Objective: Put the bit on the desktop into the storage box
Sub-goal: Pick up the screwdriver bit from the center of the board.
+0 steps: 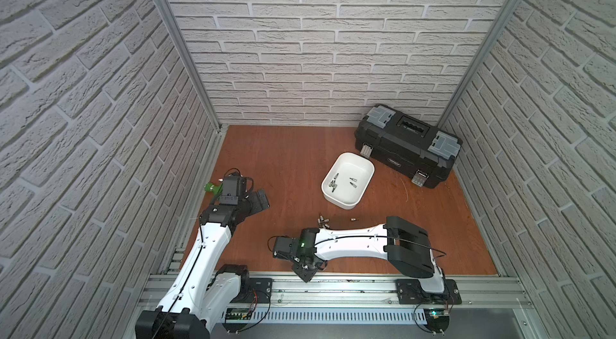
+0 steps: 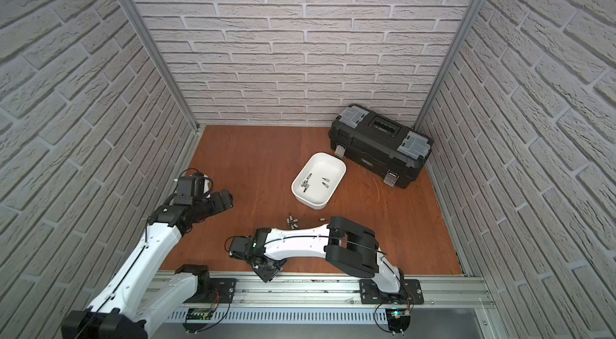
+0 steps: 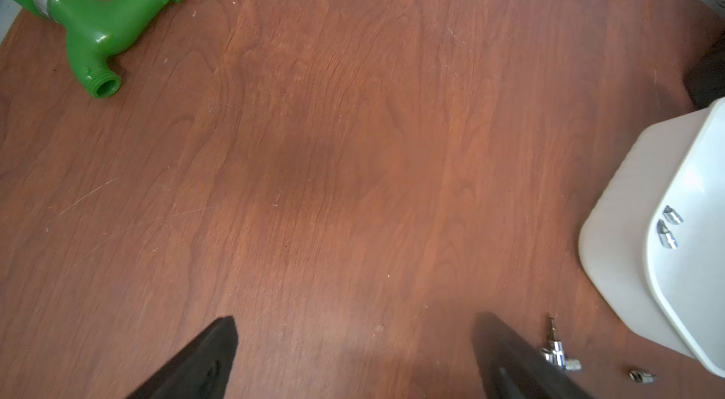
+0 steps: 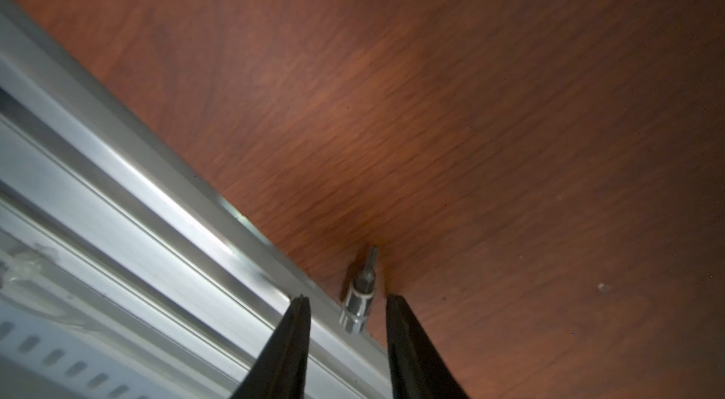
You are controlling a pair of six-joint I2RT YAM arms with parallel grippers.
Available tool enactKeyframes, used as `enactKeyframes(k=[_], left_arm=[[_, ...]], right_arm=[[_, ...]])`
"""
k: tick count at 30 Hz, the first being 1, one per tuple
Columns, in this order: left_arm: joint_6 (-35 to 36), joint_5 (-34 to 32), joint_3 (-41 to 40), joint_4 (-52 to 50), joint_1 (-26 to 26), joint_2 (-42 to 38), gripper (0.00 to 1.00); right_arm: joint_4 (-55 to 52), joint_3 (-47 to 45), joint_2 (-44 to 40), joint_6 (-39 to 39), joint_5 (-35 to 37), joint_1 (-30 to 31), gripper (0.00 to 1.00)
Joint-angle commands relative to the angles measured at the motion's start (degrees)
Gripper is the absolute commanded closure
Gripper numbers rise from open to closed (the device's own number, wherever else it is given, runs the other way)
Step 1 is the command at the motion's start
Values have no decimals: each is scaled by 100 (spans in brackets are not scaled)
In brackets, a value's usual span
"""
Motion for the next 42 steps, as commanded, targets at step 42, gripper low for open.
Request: enactKeyframes(k=[42], left_arm=[[185,1021,-185,403,40,128,2]], right_arm=[[-26,-1,-1687,-1207,688,-2237,86]])
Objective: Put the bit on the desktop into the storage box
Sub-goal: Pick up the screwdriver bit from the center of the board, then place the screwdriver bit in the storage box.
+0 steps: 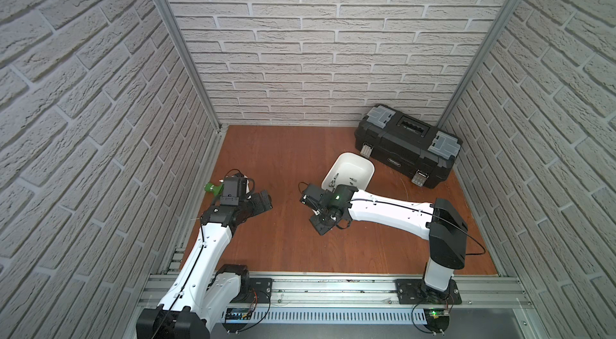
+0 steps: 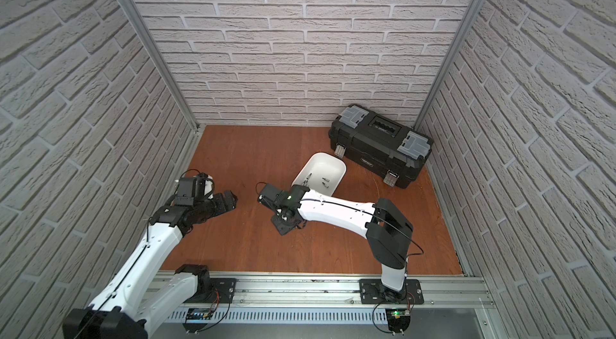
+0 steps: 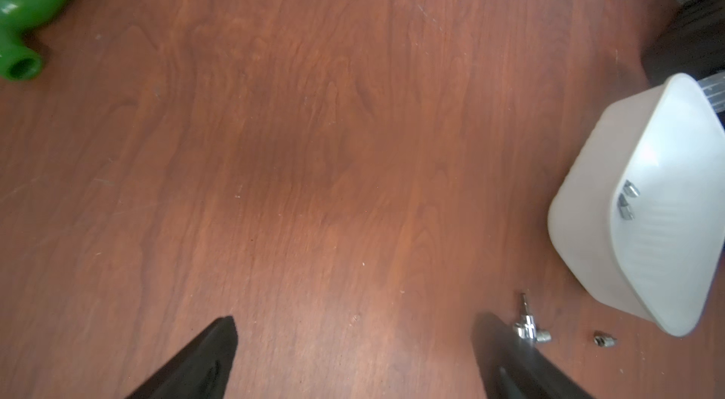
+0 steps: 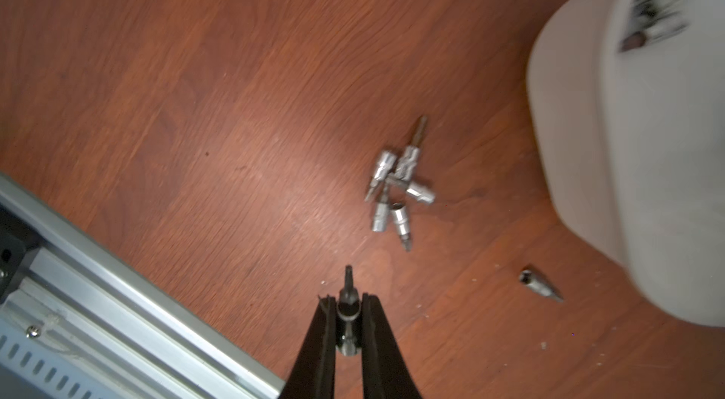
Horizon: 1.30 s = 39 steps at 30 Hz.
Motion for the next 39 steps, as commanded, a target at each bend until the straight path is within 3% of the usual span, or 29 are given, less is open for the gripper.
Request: enactKeyframes(k=[1,21,39], left_arm=[[155,361,-53,236,29,111,1],[195,553,-248,420,-50,301,2],[203,470,-182,515,-67,604,2]], right_arm=[[-122,343,-199,-533,163,-380,86],[58,1646,1232,-1284,-47,-2359,87],[158,2149,2345,-1418,-13,-2908,85]])
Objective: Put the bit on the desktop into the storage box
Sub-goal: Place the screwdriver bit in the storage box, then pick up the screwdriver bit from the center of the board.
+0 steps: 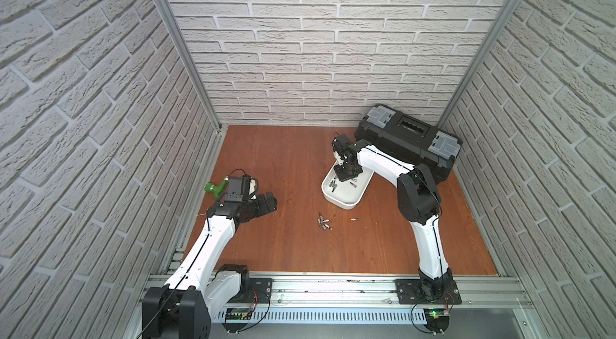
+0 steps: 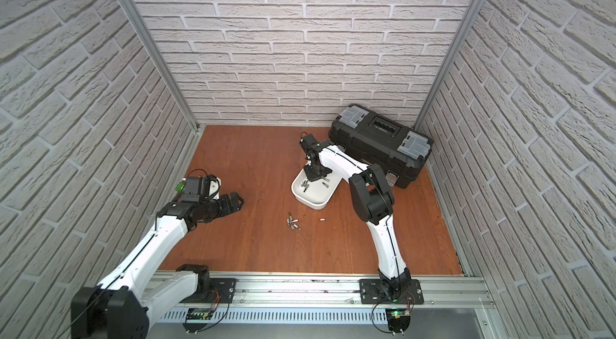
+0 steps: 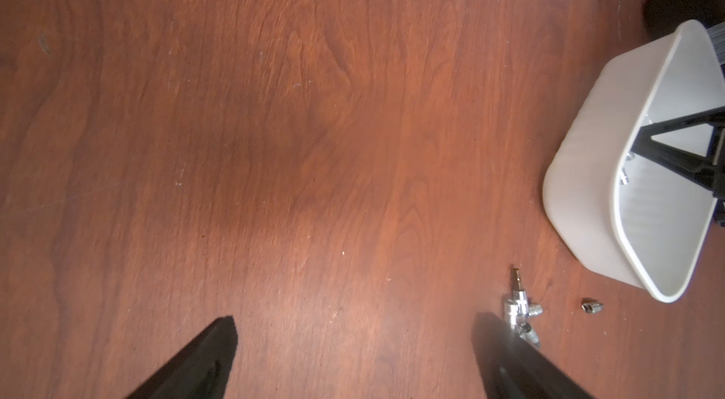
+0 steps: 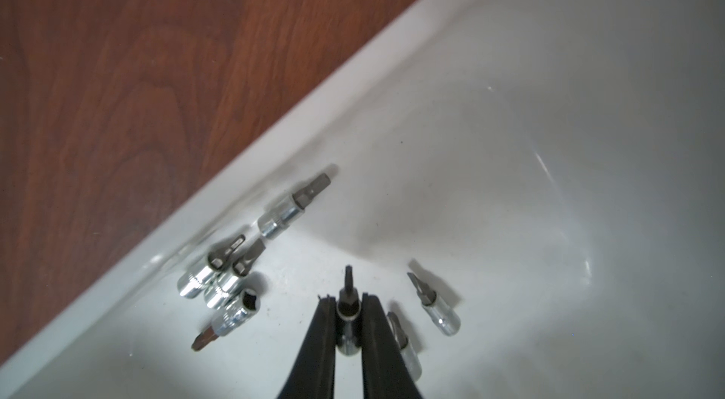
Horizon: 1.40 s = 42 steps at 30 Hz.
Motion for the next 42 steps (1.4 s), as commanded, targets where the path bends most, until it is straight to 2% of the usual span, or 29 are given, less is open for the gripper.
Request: enactKeyframes(k=[1,8,14,21,27,34,42], left_arm=[[88,-21,-24,209,-26,58,2],[108,-23,-32,219,-33,124,2],[123,-9,-18,237,-35,161,1],[130,-1,-4,255,-30,166,1],[138,9,24,272,-33,199,2],[156,19,39,239,-35,245,2],[171,6,57,237,-35,246,1]], right_arm=[[77,151,63,-99,55,-30,84],[82,117,119,-40,72,-30,81],[33,117,27,-47,79,-31,70],[-35,44,-304,-105,132,-26,69],[10,-269,-870,-191,85,20,67],[47,-1005,-1928,-248,212,204,63],[-222,-1727,-2870,-262,354,648,61]])
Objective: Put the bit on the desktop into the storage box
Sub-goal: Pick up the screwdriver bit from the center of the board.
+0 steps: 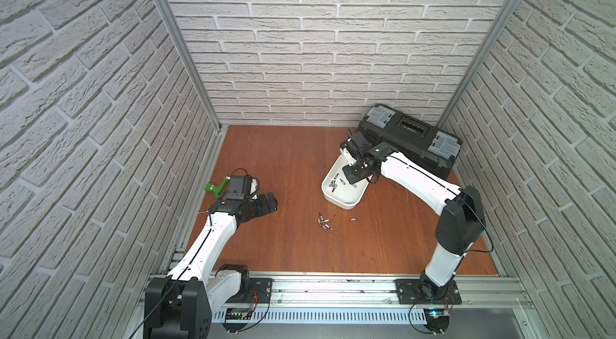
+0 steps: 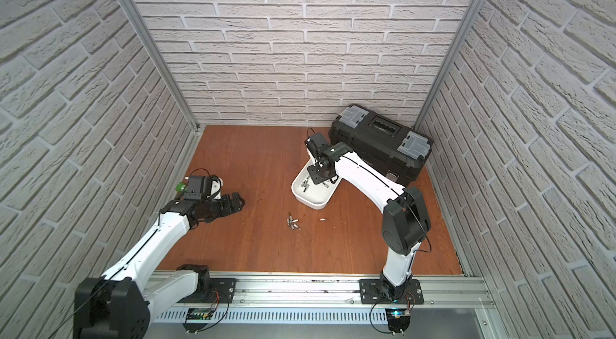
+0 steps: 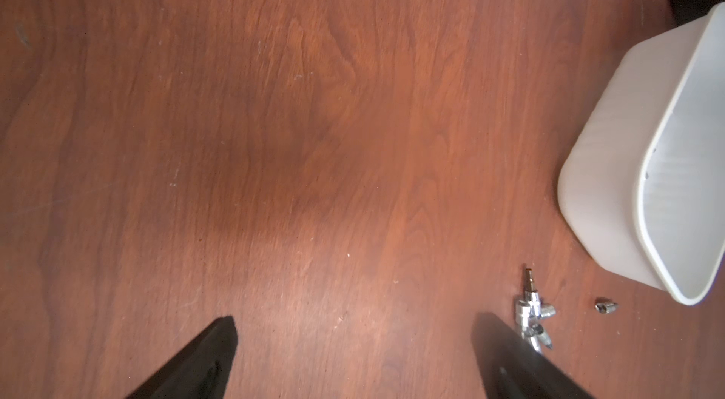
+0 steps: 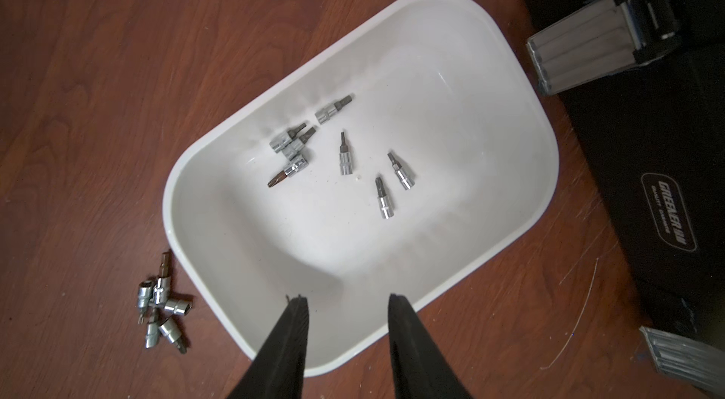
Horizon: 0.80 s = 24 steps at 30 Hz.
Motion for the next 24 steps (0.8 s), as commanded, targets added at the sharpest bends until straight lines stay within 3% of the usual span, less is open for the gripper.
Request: enactKeyframes(k=[1,10,24], left_arm=[[84,-7,56,176,-24,13,2],[128,56,40,158,-33,-52,2],[143,42,29,132,-37,-119,1]], right_arm=[[-251,-199,-323,-43,153,262,61],[-469,-444,-668,301,173,1111,60],[-104,-801,-145,399,-199,1840,65]])
